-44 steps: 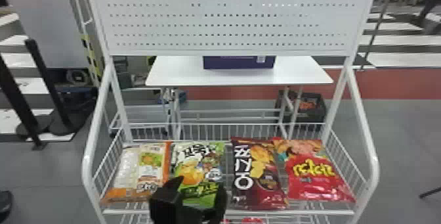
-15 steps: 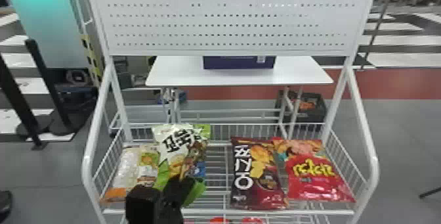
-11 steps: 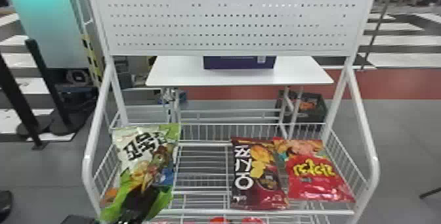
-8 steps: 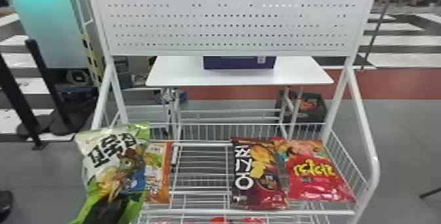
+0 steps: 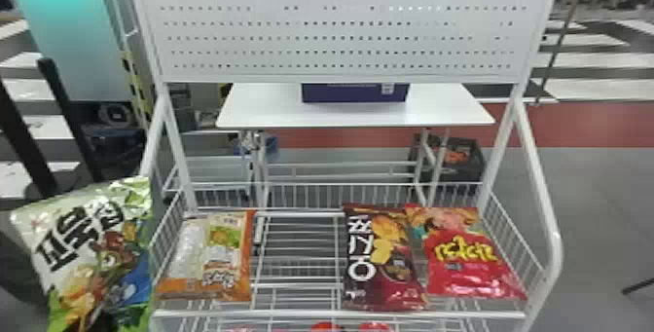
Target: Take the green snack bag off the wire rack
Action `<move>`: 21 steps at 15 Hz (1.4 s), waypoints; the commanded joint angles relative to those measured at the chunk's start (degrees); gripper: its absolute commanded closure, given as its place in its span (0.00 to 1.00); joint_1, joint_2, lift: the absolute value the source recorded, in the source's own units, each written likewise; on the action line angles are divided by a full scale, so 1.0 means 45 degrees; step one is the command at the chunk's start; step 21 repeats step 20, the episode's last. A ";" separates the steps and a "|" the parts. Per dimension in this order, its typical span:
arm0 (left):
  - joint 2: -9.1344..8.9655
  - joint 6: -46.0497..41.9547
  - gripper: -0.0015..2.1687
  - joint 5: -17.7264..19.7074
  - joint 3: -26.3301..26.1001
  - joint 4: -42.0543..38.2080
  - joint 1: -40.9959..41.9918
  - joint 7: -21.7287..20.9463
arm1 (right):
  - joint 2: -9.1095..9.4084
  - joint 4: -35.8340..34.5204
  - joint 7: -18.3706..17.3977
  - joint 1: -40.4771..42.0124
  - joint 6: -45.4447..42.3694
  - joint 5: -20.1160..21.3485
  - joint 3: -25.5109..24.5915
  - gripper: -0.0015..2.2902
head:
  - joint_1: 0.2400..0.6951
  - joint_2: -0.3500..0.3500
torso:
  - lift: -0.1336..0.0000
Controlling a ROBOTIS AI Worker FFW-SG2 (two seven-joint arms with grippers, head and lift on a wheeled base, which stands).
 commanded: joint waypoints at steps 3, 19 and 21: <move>0.0021 -0.0067 0.74 -0.0053 0.0091 -0.0038 0.0146 -0.0032 | 0.0000 0.0016 0.0001 -0.0031 0.0000 0.0000 0.0045 0.08 | 0.57 0.50 | 1.00; 0.0001 -0.0067 0.75 -0.0131 0.0091 -0.0058 0.0166 -0.0090 | 0.0000 -0.0140 0.0001 0.0105 -0.0118 0.0000 0.0045 0.08 | 0.57 0.50 | 1.00; -0.0018 -0.0067 0.75 -0.0131 0.0091 -0.0058 0.0166 -0.0090 | 0.0000 -0.0140 0.0001 0.0105 -0.0118 0.0000 0.0045 0.08 | 0.57 0.50 | 1.00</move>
